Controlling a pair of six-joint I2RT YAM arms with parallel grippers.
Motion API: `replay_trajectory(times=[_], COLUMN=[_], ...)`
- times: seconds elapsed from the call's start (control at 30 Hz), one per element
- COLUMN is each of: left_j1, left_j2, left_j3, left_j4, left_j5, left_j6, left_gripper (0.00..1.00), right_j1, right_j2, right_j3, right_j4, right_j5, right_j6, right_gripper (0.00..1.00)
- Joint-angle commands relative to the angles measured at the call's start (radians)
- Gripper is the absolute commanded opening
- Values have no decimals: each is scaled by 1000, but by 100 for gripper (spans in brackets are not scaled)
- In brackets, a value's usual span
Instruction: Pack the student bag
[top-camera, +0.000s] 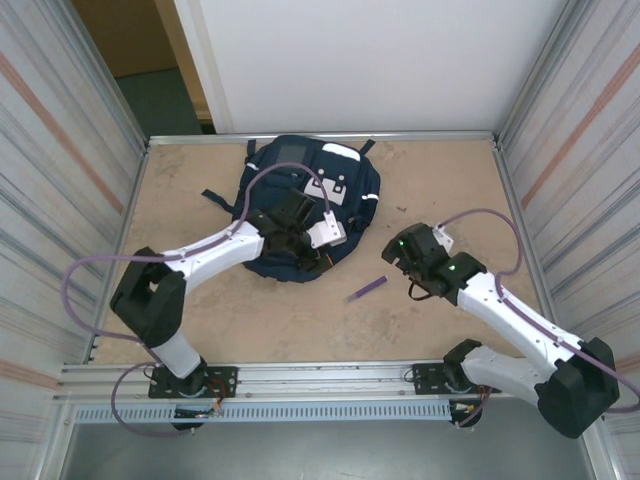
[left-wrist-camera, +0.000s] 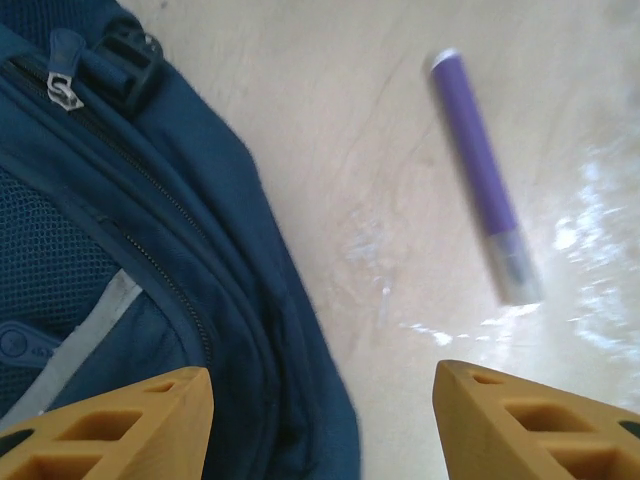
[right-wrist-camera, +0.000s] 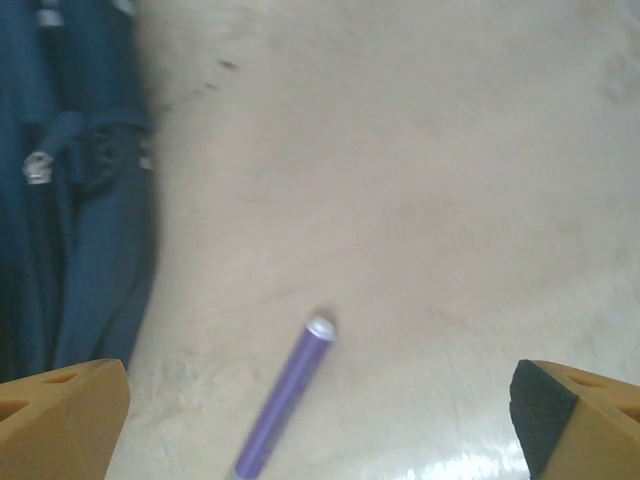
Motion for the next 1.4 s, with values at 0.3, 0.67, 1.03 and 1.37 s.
replay_trajectory(times=[0.3,0.67,1.03,1.37], left_j1=[30,50,51,42], left_j2=[95,51,137,220], left_j3=[53,90,355,475], left_j4=[137,104,54,46], left_j5=[-321,-160,60,169], left_j6=[51,-31,-287,-587], left_gripper=[32,0,0,0], right_j1=[-25,-101,-106,-66], right_j2=[111,330,400,436], right_j3=[14,165,179,223], right_j4=[86,205,519,559], right_j5=[-313,-612,-790,-578], right_j6=[145,-223,-521,-560], right_gripper=[85,85,66,52])
